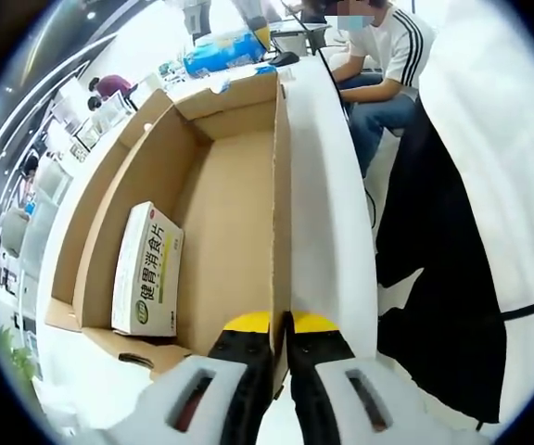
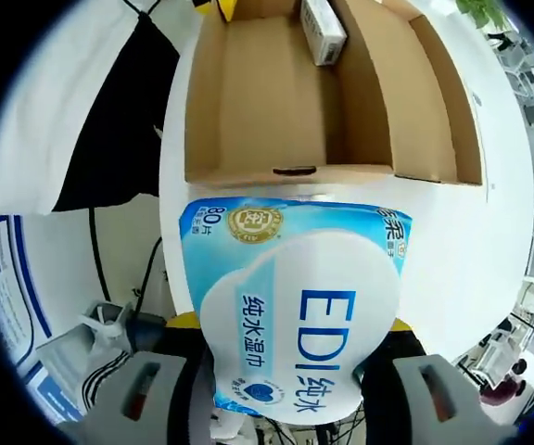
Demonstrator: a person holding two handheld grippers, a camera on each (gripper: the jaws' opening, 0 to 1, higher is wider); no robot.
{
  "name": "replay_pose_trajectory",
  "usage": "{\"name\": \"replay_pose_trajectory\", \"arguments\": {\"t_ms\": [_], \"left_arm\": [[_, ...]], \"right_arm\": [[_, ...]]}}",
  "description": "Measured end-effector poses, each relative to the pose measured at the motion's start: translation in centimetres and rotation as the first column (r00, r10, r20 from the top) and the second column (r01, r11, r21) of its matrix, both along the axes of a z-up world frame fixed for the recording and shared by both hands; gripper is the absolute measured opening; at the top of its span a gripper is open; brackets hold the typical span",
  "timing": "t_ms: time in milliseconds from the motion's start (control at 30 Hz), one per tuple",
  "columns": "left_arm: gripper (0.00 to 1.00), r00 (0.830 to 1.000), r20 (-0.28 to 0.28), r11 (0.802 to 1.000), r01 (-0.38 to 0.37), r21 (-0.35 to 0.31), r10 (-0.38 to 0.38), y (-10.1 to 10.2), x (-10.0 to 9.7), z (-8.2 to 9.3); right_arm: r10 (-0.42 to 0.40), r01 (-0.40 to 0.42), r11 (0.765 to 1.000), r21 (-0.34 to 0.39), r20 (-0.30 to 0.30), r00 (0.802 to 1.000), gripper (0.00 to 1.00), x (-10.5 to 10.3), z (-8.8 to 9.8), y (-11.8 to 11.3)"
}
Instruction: Operate the shoe box by opening the lid, removing the specified soft item, and placing it in the target area until the item is outside and the box remains undamaged.
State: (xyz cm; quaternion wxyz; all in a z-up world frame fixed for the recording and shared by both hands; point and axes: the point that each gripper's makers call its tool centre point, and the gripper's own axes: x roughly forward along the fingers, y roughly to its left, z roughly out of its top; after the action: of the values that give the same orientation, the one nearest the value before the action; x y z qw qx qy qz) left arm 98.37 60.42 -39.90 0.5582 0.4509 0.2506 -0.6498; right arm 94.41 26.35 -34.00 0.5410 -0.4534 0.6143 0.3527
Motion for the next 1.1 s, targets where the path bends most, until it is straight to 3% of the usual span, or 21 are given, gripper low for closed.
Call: {"name": "replay_pose_trajectory", "arguments": {"t_ms": [400,867,1100], "left_arm": [[0.04,1.000,-0.003,1.000,-0.010,0.004,0.010,0.0,0.1,-0.1],[0.04,1.000,-0.001,1.000,-0.019,0.003,0.019,0.0,0.1,-0.2],[0.04,1.000,-0.001,1.000,-0.019,0.001,0.019,0.0,0.0,-0.1]], "right_arm": [[0.038,-0.038,0.999,-0.003,-0.027,0.999,0.62,-0.2,-1.6,-0.1],[0.028,-0.028,0.999,-0.020,-0.027,0.999,0.62,-0.3,-2.0,-0.3],[0.069,-0.071,0.996,-0.046,-0.051,0.996,0.62,-0.4,-2.6,-0.4]]}}
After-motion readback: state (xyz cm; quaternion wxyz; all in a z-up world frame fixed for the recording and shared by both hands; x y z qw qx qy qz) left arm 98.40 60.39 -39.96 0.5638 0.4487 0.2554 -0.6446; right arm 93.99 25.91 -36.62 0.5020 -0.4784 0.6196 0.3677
